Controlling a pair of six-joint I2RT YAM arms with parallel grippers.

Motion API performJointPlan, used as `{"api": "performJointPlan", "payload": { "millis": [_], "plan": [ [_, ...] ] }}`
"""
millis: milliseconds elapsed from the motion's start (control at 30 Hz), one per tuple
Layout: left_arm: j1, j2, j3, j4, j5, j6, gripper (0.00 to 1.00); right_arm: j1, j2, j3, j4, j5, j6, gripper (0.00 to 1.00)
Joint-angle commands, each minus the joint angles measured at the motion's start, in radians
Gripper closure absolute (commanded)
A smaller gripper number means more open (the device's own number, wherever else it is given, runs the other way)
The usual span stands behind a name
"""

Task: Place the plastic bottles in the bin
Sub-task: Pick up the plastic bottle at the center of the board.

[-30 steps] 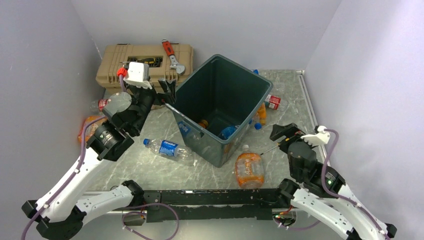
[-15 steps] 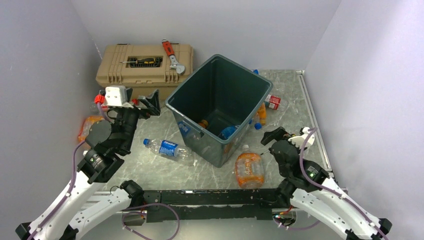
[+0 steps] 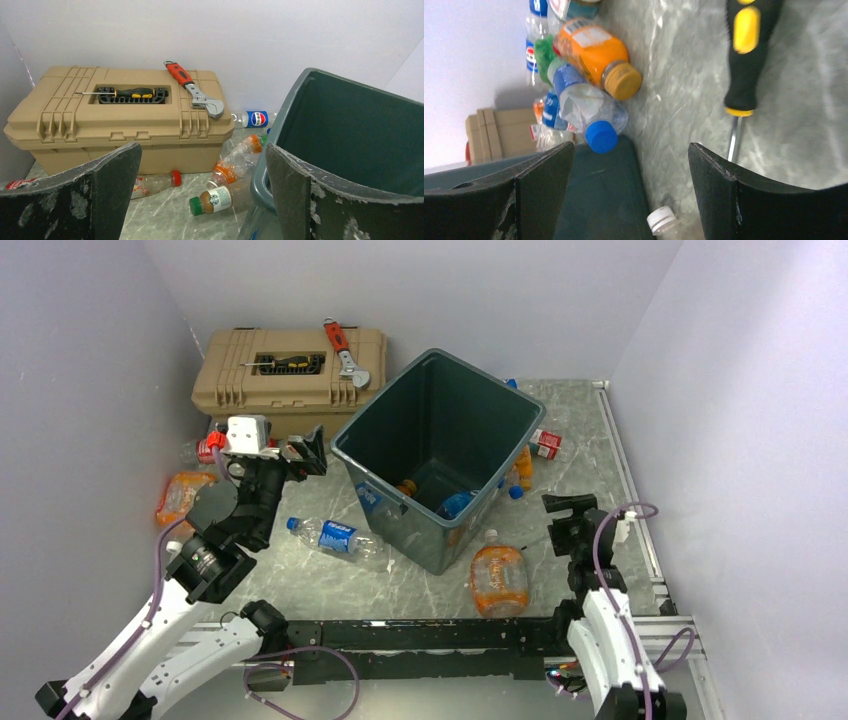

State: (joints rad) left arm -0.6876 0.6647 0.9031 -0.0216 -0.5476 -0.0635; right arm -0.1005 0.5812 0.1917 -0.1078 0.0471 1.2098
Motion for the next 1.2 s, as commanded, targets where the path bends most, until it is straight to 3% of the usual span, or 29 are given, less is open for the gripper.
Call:
{"api": "performJointPlan", "payload": {
  "millis": [0, 333, 600, 1033, 1167],
  "plan": [
    [0.0, -0.006, 0.002, 0.043, 0.002, -0.005, 0.01, -0.008, 0.134, 0.007, 0.373, -0.206, 0.078, 0.12],
    [-0.001, -0.004, 0.003, 0.037, 0.024, -0.017, 0.01, 0.051, 0.483, -0.002, 0.714, -0.177, 0.128, 0.17],
    [-0.003, -0.007, 0.007, 0.03, 0.025, -0.019, 0.01, 0.14, 0.656, 0.06, 0.772, -0.095, 0.139, 0.2],
    [-0.015, 0.001, 0.002, 0.038, 0.014, 0.005, 0.01, 0.188, 0.854, 0.061, 0.978, -0.061, 0.22, 0.38],
    [-0.022, 0.002, -0.001, 0.041, 0.008, 0.013, 0.0, 0.195, 0.893, 0.049, 1.034, -0.055, 0.236, 0.51]
  ]
}}
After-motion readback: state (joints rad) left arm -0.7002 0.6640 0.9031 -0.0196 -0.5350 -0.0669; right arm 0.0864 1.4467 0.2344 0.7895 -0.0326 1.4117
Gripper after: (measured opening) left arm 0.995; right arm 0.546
